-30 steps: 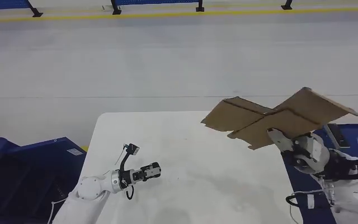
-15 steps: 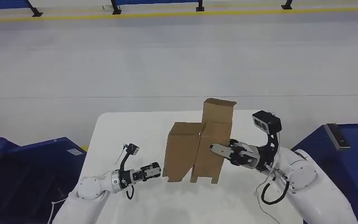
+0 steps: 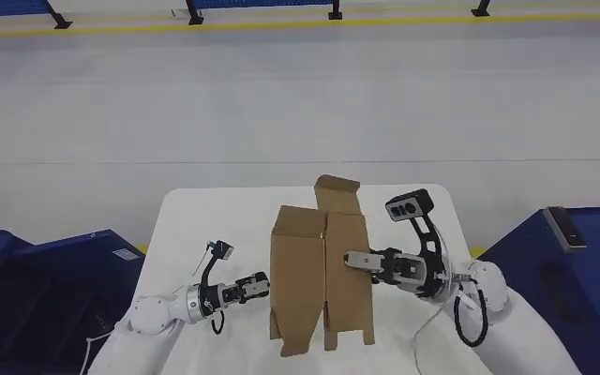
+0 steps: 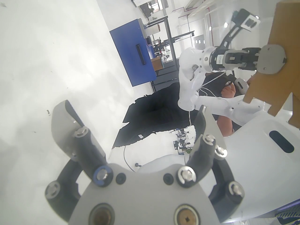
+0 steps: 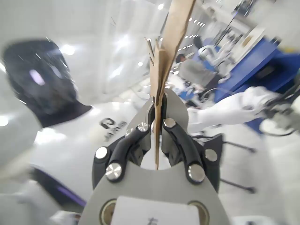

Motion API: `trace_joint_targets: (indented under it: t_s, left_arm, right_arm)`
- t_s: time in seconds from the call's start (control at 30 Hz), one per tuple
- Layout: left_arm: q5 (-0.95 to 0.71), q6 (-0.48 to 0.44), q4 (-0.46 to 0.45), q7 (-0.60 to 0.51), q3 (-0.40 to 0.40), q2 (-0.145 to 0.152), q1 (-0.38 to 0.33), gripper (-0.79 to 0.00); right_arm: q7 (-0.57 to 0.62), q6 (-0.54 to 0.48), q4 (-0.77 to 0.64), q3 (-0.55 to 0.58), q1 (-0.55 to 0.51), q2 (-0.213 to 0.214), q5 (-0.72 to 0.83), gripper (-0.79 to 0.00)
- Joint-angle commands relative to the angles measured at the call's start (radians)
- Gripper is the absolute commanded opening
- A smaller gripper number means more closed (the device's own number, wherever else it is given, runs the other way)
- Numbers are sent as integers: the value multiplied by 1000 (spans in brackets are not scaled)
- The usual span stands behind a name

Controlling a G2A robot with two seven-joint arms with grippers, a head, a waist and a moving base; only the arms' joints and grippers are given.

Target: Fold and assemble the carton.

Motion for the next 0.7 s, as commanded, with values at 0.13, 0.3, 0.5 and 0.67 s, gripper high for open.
trace_joint_targets:
  t_s: [0.13,0.3,0.5,0.67]
  left_arm:
    - [0,0,0,0,0,0,0,0]
    - [0,0,0,0,0,0,0,0]
    - [0,0,0,0,0,0,0,0]
    - [0,0,0,0,0,0,0,0]
  right_arm:
    - [35,731,168,-206,91,-57,1081,-785]
    - [-54,934,245,-315,119,-98,1305,-785]
    - [-44,819,316,-301,157,-129,1162,-785]
    - [157,437,320,-156,160,-117,678,-785]
